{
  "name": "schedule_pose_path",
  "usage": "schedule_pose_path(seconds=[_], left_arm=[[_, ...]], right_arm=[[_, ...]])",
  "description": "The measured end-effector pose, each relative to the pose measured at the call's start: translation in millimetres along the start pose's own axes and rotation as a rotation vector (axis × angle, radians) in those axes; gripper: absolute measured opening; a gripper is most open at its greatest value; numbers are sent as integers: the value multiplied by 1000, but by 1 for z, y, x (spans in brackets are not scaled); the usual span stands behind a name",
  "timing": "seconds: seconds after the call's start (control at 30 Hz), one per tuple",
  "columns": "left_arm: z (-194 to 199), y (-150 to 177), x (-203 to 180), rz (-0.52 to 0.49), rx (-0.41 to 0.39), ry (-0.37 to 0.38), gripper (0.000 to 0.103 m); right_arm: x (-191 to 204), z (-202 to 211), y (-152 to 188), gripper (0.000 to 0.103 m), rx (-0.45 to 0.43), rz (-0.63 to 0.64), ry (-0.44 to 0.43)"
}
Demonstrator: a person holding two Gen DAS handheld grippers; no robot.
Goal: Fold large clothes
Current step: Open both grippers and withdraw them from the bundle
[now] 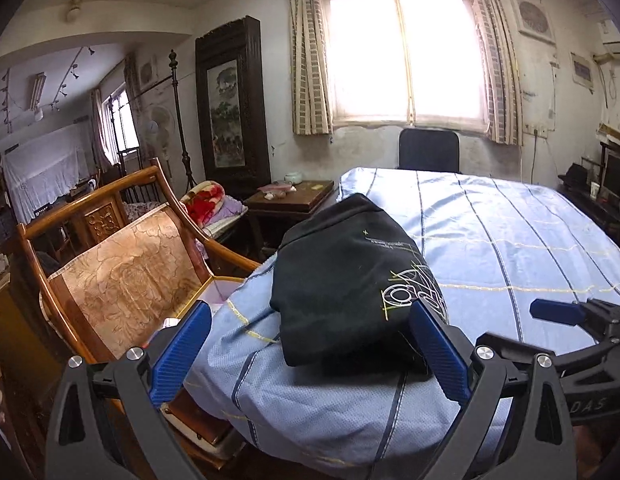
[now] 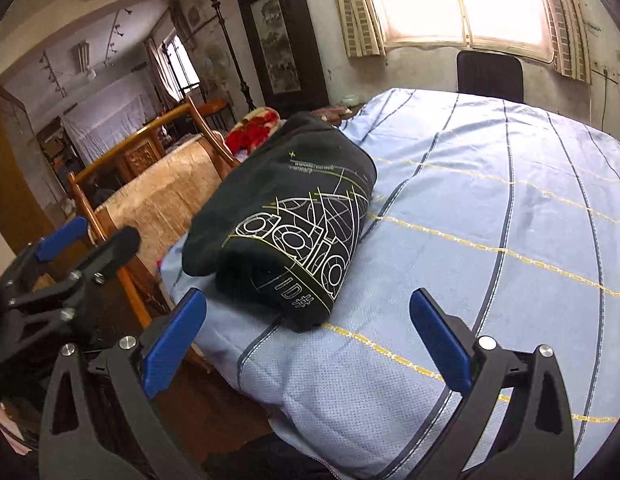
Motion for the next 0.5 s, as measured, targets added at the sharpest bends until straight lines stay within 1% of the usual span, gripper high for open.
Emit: schedule_pose_path(seconds=[0.1, 0.23, 0.37, 0.5], left_arm=[[-6, 1, 1, -6, 5, -18, 99], [-12, 3, 5, 17, 33, 1, 99], [-13, 4, 5, 15, 40, -17, 99], [-12, 6, 5, 21, 45, -7, 99]], right_arm=[[1, -4, -1, 99, 5, -1, 4], [2, -8, -1, 99, 11, -7, 2], [3, -8, -2, 99, 1, 4, 14], [4, -7, -2, 99, 1, 5, 12]])
Point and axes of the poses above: each gripper's, at about its wrist camera, not at the fingertips, and z roughly against the way its jaws point, x to its left, y to its underside, the point moved 9 cm from there along -z, roughly the way its jaws point, and after that the axes turned 11 degrees about x, right-handed, at the moved point
